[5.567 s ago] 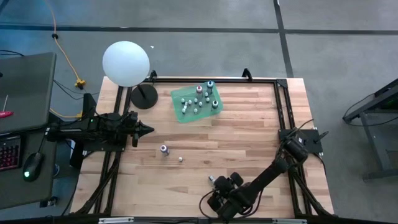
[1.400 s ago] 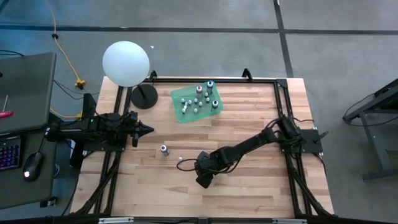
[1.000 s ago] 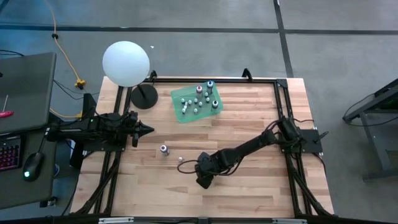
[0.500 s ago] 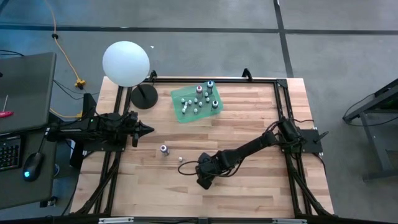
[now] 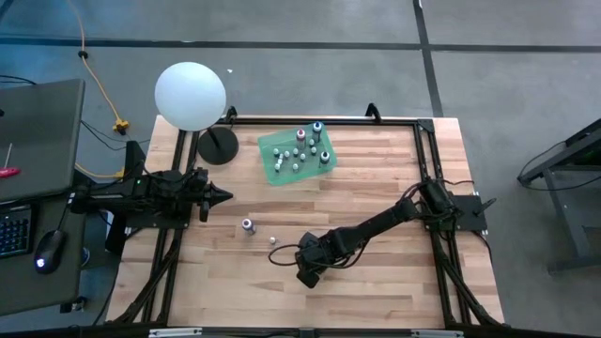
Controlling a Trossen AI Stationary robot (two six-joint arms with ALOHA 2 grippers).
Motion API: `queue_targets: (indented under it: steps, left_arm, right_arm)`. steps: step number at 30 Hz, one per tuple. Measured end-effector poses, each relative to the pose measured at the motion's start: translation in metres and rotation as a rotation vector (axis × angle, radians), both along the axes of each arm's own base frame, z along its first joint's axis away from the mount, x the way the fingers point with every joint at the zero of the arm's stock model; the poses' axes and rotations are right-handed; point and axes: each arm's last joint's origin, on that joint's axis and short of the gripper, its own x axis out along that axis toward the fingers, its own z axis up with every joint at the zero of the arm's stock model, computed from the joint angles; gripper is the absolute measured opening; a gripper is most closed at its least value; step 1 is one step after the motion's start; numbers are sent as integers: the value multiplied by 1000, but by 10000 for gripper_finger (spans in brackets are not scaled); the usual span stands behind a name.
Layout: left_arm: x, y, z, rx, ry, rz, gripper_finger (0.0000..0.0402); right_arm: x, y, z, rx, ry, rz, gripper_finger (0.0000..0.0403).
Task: Pick & Place food coloring
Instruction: Put the small green dye bottle in the green bin
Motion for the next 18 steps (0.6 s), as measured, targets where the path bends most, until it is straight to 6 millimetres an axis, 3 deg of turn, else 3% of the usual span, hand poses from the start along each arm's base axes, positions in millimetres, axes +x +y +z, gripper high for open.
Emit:
queue_targets:
  steps: [9,18]
  left_arm:
    - [0,0,0,0,0,0,0]
    - [0,0,0,0,0,0,0]
  right_arm:
    - [-2,-4,12,-39,-32,-5,36]
    - [1,-24,38,-180,-143,-83,36]
